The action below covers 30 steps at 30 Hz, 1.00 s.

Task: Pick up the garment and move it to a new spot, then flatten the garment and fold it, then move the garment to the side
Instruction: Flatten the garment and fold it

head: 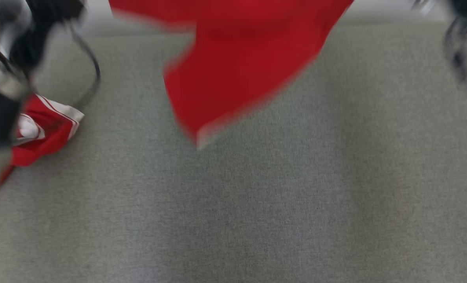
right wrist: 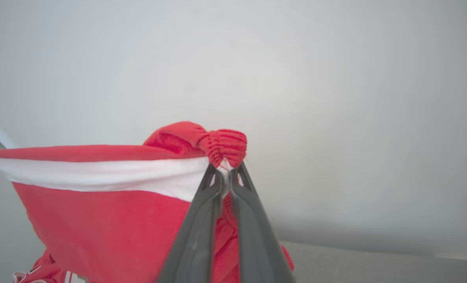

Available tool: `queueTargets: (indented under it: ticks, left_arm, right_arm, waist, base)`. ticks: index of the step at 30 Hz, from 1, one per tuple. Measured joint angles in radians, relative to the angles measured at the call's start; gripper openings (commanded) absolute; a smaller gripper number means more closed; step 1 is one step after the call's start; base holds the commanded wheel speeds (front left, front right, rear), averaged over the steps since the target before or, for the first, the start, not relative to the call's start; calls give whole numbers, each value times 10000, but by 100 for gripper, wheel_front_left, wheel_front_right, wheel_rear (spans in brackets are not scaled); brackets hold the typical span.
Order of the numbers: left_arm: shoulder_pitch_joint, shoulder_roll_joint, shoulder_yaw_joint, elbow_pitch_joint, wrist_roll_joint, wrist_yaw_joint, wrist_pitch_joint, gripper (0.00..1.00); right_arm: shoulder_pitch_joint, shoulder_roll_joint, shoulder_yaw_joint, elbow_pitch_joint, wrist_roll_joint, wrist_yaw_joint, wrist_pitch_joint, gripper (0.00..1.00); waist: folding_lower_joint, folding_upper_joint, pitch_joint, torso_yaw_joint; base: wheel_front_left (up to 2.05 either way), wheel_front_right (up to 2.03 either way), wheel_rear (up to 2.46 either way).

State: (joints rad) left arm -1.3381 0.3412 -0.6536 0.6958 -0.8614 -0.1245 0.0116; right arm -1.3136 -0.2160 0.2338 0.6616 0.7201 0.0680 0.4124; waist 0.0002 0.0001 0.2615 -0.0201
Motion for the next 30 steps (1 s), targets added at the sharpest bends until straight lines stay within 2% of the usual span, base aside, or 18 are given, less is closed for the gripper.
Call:
queueTargets:
  ticks: [2, 4, 6, 10, 11, 13, 17, 21, 30]
  left_arm:
    - [-753, -100, 374, -107, 240, 15, -594, 0]
    - [-844, -67, 349, -594, 403, 0, -842, 0]
    - [-587, -48, 157, -642, 477, 0, -978, 0]
    - [1165, 13, -437, -194, 516, 0, -1221, 0]
    - [1165, 13, -437, -194, 516, 0, -1221, 0]
    - [2217, -48, -706, 59, 476, -2, -1358, 0]
    - [3856, -180, -1160, 372, 420, -4, -1657, 0]
    - [4799, -121, -1367, 541, 399, -10, -2063, 0]
    - [6558, 259, -1638, 259, 598, -77, -2334, 0]
  right_arm:
    - [-648, -251, -357, -29, -150, -77, -836, 0]
    - [-730, -366, -474, -228, -226, -61, -1517, 0]
    - [-562, -405, -295, -153, -464, 127, -1971, 0]
    - [1074, -265, 341, 399, -451, 483, -2295, 0]
    - [1074, -265, 341, 399, -451, 483, -2295, 0]
    - [2289, -165, 520, 600, -428, 543, -2499, 0]
    - [4024, -151, 989, 713, -418, 570, -2805, 0]
    - [5201, -201, 1392, 525, -337, 612, -3097, 0]
    - [7163, -853, 2577, -807, 205, 612, -3423, 0]
  waist:
    - [0, 0, 287, -32]
    - [-1, -1, 576, -45]
    - [0, -2, 866, -46]
    - [3, 1, 1314, -19]
    - [3, 1, 1314, -19]
    - [4, 2, 1400, 17]
    - [-1, 0, 1242, 56]
    - [-2, 0, 884, 39]
    - [-4, -1, -241, -38]
  base:
    - [0, 0, 0]
    - [0, 0, 0]
    - [0, 0, 0]
    - [0, 0, 0]
    - [0, 0, 0]
    - [0, 0, 0]
    - [0, 0, 0]
    - [0, 0, 0]
    - [0, 0, 0]
